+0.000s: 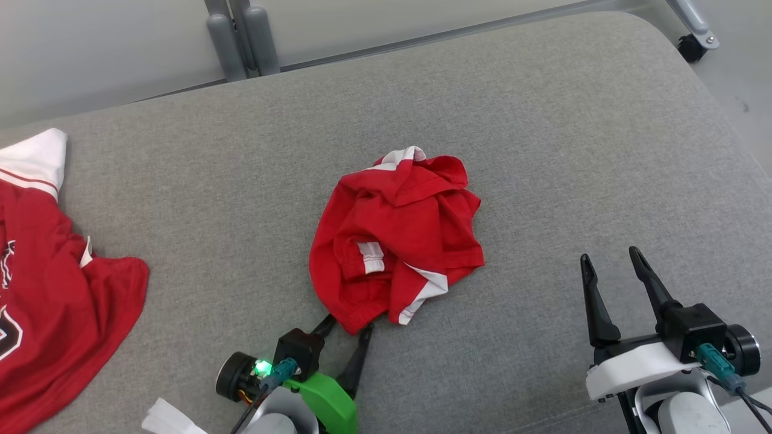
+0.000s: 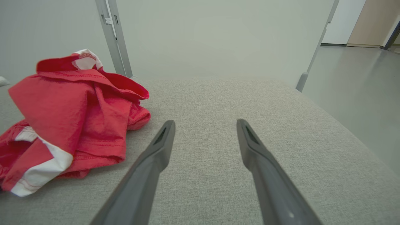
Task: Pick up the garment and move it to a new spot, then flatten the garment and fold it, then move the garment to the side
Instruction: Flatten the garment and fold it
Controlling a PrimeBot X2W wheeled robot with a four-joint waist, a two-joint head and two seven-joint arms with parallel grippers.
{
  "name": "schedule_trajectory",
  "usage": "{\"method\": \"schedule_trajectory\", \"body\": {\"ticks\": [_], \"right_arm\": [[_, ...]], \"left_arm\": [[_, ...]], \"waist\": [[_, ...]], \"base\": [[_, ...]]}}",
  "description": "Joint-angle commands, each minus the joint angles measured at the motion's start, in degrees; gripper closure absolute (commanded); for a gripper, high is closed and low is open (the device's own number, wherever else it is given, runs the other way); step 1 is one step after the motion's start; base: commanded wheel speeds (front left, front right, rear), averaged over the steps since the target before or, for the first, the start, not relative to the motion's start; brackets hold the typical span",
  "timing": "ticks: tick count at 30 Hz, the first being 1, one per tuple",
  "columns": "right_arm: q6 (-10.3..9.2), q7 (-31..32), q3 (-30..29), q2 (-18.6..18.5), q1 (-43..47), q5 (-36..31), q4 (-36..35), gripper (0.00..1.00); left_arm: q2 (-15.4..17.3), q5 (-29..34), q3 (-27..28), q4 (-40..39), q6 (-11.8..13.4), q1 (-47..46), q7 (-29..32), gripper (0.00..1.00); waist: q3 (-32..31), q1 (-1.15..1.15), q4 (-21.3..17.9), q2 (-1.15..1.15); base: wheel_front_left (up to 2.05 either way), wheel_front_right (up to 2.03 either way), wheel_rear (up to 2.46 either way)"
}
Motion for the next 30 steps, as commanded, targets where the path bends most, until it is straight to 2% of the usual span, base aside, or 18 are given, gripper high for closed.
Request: {"method": "schedule_trajectory", "body": {"ticks": [1, 2, 3, 6, 9, 15, 22, 26, 30], "right_arm": [[-0.04, -0.02, -0.05, 0.0, -0.81, 0.35, -0.05, 0.0], [-0.04, -0.02, -0.02, 0.01, -0.87, 0.4, 0.0, 0.0], [-0.04, -0.02, -0.01, 0.02, -0.91, 0.5, 0.04, 0.0], [-0.04, -0.02, -0.03, 0.02, -0.86, 0.95, 0.13, 0.0], [-0.04, -0.02, -0.15, 0.02, -0.38, 1.43, 0.4, 0.0], [-0.04, -0.02, -0.01, 0.02, 0.81, 1.93, 1.07, 0.0], [-0.04, -0.02, 0.53, 0.03, 2.24, 2.45, 1.71, 0.0], [-0.04, -0.02, 0.39, 0.02, 2.84, 2.59, 1.78, 0.0], [-0.04, -0.02, 0.39, 0.03, 2.81, 2.49, 1.75, 0.0]], "left_arm": [[0.3, -0.65, 0.47, 0.49, 0.05, -1.34, -0.01, 0.71], [0.3, -1.12, 0.8, 0.25, 0.0, -1.57, -0.01, 0.99], [0.29, -1.4, 1.4, -0.47, -0.06, -1.91, -0.02, 1.0], [0.29, -3.17, 2.66, -2.52, -0.25, -2.39, -0.01, 1.0], [0.28, -7.82, 4.34, -7.53, -0.68, -3.86, -0.01, 1.0], [0.26, -10.73, 3.24, -15.17, -1.04, -6.49, 0.08, 1.0], [0.5, -13.01, 1.18, -25.85, -1.23, -6.81, 3.54, 1.0], [0.8, -14.6, 1.2, -31.01, -0.4, -5.35, 5.99, 1.0], [2.28, -14.77, 3.11, -30.87, 1.12, -6.13, 7.2, 1.0]], "waist": [[0.34, 0.0, -0.49, 0.0], [0.3, 0.0, -0.51, 0.0], [0.2, 0.0, -0.5, 0.0], [0.01, 0.0, -0.27, 0.0], [-0.71, 0.0, 0.29, 0.0], [-2.98, 0.0, 1.21, 0.0], [-6.58, 0.0, 1.24, 0.0], [-7.76, 0.0, 1.09, 0.0], [-7.92, 0.0, 0.96, 0.0]], "base": [[0.0, 0.0, 0.0], [0.0, 0.0, 0.0], [0.0, 0.0, 0.0], [0.0, 0.0, 0.0], [0.0, 0.0, 0.0], [0.0, 0.0, 0.0], [0.0, 0.0, 0.0], [0.0, 0.0, 0.0], [0.0, 0.0, 0.0]]}}
